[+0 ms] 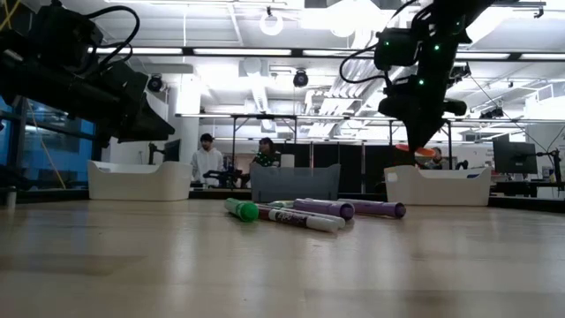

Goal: Pick & Place Markers
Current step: Put the orange pen into the right white bin

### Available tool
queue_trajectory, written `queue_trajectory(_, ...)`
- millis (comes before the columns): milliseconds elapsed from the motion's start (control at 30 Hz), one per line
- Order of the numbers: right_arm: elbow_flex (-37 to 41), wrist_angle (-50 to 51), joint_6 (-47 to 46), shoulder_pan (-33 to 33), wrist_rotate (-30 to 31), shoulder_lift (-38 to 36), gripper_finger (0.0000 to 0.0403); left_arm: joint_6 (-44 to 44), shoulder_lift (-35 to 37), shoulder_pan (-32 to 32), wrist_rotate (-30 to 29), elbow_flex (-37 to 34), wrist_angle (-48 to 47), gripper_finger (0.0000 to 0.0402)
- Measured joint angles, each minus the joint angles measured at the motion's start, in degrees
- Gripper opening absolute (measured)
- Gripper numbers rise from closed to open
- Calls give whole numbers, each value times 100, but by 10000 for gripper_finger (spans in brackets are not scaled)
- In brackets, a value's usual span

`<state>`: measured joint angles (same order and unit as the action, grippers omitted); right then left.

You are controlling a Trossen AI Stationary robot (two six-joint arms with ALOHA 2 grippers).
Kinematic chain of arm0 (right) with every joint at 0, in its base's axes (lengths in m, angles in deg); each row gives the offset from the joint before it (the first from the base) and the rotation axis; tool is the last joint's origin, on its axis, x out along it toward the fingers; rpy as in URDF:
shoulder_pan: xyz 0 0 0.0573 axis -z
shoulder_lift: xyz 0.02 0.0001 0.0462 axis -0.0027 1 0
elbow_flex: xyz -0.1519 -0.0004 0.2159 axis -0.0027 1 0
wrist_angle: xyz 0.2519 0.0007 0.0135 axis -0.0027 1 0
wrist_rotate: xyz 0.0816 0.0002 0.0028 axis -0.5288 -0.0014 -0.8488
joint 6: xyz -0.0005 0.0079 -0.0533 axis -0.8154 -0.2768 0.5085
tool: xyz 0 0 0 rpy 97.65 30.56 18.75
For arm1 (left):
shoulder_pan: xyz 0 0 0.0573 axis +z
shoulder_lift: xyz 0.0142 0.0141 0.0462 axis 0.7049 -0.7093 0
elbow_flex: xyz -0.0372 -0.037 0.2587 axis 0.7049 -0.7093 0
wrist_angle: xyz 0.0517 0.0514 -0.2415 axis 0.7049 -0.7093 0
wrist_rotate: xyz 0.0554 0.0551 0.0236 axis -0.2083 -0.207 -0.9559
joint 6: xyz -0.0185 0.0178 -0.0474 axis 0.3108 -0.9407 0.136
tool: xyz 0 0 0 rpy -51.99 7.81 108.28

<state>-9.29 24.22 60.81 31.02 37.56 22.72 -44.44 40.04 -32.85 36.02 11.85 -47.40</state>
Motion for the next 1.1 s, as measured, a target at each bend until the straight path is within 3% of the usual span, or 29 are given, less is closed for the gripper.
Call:
queue_trajectory(300, -3, -963, 38, 496, 411, 7, 44, 1, 1, 0, -2, -2, 0, 131)
queue_trajectory(700, -4, -600, -943, 679, 1151, 9, 55, 0, -1, 0, -2, 1, 0, 131)
queue_trajectory(1100, -4, -660, -1929, 534, 1307, 371, 59, 2, 0, 0, -1, 1, -2, 131)
